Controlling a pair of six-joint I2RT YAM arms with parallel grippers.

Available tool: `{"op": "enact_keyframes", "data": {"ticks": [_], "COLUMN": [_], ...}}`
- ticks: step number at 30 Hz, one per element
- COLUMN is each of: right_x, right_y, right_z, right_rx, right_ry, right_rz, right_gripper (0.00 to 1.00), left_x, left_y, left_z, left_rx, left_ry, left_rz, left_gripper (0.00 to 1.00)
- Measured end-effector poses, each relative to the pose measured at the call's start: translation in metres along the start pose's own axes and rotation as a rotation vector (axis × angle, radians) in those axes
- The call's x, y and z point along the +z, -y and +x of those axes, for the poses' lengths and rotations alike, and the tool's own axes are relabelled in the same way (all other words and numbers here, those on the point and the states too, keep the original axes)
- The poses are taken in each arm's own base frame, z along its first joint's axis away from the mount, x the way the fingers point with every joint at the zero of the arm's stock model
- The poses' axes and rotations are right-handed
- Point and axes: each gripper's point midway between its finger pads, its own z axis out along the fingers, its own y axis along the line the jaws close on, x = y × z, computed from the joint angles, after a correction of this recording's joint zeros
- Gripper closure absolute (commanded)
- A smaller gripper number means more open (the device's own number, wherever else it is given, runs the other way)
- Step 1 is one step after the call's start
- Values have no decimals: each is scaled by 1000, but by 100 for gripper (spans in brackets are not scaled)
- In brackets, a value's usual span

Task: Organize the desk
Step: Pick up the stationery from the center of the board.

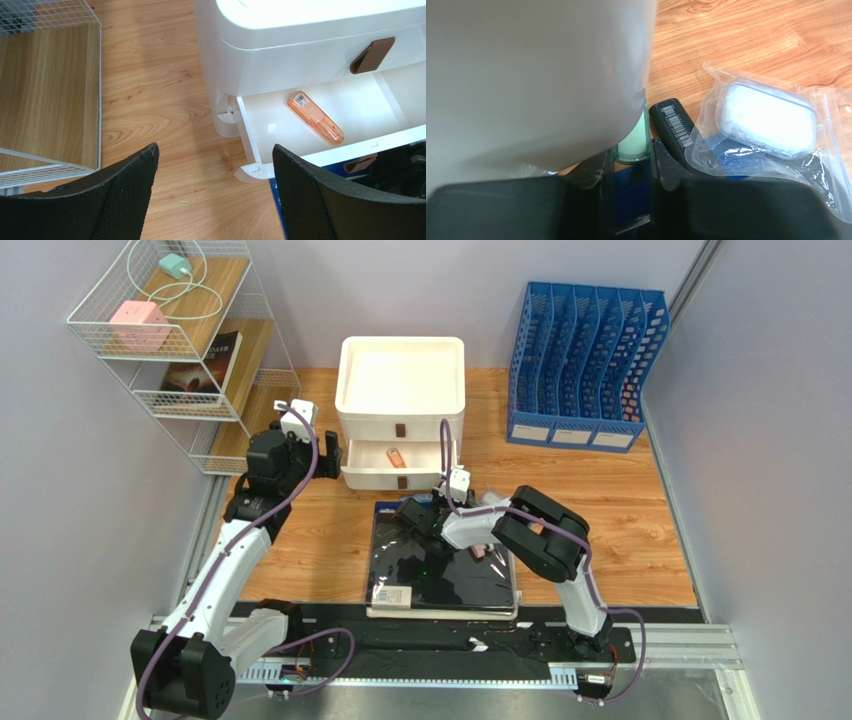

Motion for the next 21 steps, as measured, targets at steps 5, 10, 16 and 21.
{"op": "enact_keyframes", "data": {"ticks": [5, 10, 16, 21], "right_x": [-1, -13, -55, -94], "right_y": [2, 12, 22, 21], "right_z": [0, 1, -6, -41], "right_rx": [15, 12, -26, 29], "right_ry": [-6, -36, -75, -71], "right_rz": [-13, -47, -155, -264], "right_gripper": [100, 100, 100, 100], "left_x": [0, 0, 0, 0], "left_y": [0, 0, 0, 0], "left_z": [0, -2, -2, -2], "left_rx": [0, 1, 1, 1], "left_ry": [2, 6, 7, 7], "left_rz": [0, 0, 0, 0], "left_gripper": [12, 12, 12, 12]}}
